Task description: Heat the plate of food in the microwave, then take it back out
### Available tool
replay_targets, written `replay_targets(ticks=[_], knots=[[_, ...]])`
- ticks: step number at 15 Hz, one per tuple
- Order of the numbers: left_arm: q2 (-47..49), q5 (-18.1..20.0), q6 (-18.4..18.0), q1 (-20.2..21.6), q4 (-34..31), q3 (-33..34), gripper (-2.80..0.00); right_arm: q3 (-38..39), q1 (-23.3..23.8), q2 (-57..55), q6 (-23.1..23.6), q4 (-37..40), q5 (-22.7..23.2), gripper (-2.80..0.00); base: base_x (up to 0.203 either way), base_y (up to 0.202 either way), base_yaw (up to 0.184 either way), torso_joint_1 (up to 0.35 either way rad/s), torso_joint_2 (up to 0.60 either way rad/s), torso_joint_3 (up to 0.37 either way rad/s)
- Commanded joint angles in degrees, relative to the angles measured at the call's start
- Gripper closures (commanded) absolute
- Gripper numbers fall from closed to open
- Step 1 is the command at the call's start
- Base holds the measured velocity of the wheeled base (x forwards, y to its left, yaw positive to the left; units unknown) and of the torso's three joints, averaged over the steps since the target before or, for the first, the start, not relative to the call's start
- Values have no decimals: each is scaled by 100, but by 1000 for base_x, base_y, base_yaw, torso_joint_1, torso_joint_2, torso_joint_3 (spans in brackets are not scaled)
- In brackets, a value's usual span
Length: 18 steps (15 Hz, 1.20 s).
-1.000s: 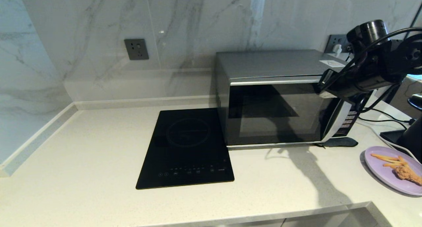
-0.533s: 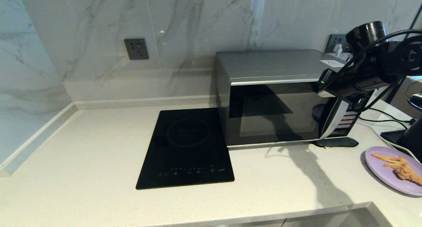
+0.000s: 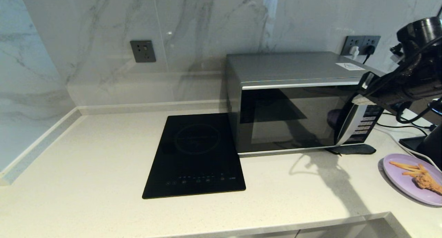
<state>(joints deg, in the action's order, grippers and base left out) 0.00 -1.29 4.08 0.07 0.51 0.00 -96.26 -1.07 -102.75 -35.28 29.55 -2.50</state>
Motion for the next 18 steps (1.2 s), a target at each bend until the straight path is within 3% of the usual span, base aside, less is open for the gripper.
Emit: replay_targets(ticks=[1, 5, 10, 14, 18], knots=[[9, -3, 5, 1, 2, 0, 0, 610, 332, 853, 152, 24, 423, 0, 0, 0, 0, 0, 0, 0], [9, -3, 5, 1, 2, 0, 0, 1782, 818, 1873, 447, 24, 961, 0, 0, 0, 0, 0, 0, 0], [9, -3, 5, 1, 2, 0, 0, 3280, 1306, 3019, 671, 13, 1101, 0, 0, 0, 0, 0, 0, 0], [9, -3, 5, 1, 2, 0, 0, 4282, 1356, 4432, 906, 144, 1202, 0, 0, 0, 0, 0, 0, 0], [9, -3, 5, 1, 2, 0, 0, 4510, 1199, 5604, 1075, 660, 1218, 0, 0, 0, 0, 0, 0, 0]])
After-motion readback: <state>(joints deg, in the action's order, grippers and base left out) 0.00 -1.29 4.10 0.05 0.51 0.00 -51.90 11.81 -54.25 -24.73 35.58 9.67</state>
